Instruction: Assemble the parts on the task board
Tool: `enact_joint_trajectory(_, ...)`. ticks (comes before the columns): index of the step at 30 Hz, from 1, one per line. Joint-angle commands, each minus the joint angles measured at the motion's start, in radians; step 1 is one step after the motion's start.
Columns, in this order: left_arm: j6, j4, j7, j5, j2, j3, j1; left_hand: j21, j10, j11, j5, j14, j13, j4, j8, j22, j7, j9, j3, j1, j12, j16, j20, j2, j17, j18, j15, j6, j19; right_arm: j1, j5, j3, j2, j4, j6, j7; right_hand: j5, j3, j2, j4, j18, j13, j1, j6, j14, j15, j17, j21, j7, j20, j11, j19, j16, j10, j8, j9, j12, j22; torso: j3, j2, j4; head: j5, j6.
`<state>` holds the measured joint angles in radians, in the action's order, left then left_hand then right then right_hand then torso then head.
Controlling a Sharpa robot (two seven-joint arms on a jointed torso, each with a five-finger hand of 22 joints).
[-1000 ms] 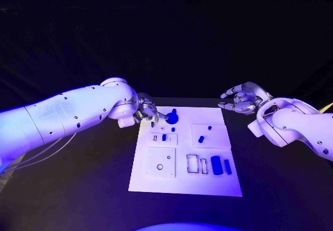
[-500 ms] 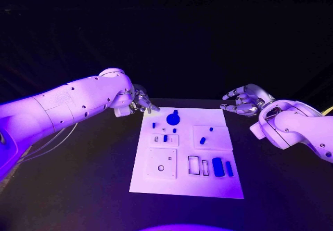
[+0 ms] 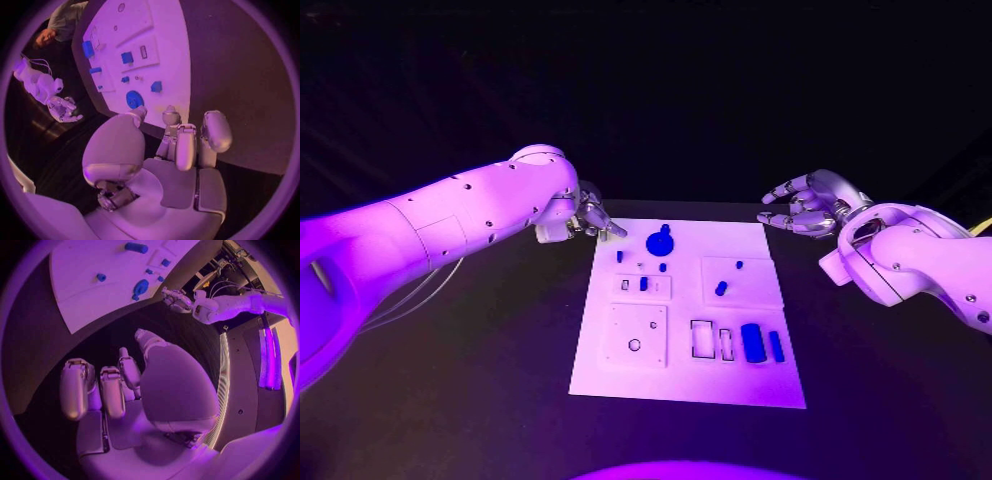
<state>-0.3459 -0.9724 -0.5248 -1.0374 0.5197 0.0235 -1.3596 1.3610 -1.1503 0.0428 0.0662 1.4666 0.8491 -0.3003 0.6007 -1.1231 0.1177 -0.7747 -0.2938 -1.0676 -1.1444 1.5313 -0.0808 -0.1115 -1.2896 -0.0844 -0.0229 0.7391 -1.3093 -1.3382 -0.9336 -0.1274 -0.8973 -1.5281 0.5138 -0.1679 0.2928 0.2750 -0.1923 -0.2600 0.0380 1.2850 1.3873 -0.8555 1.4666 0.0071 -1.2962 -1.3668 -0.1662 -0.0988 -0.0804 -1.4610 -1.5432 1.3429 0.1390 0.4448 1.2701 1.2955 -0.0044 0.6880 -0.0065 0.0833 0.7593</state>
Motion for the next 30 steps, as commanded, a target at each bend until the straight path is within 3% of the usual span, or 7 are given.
enact_joint_trajectory(1,-0.01,0.003,0.002,0.011,-0.005,0.001,0.003,-0.004,0.015,0.002,0.013,0.072,-0.004,0.007,0.005,0.002,0.002,0.007,0.028,-0.003,-0.009,-0.01,-0.008,0.009,-0.199,-0.01,0.005,0.014,0.002,0.0,-0.002,0.0,0.001,-0.002,-0.001,0.003,0.016,0.0,-0.014,-0.02,0.012,-0.005,-0.001,-0.001,0.081,-0.002,-0.19,0.014,-0.001,-0.008,0.0,-0.014,0.016,-0.021,0.01,-0.008,-0.005,0.145,0.0002,-0.001,0.0012,-0.001,0.002)
enact_joint_trajectory(30,-0.044,0.016,0.008,0.05,-0.027,0.016,0.033,0.001,0.008,-0.002,0.015,0.074,0.003,0.011,0.014,-0.008,-0.003,0.011,0.031,-0.016,-0.017,-0.006,-0.007,0.03,-0.205,-0.008,0.002,0.029,-0.003,0.0,-0.002,0.0,0.002,-0.002,-0.002,0.003,0.016,0.0,-0.014,-0.02,0.012,-0.005,-0.001,-0.001,0.081,-0.002,-0.19,0.014,-0.001,-0.008,0.0,-0.014,0.016,-0.021,0.01,-0.008,-0.005,0.145,0.0009,0.0,-0.0006,-0.004,0.006)
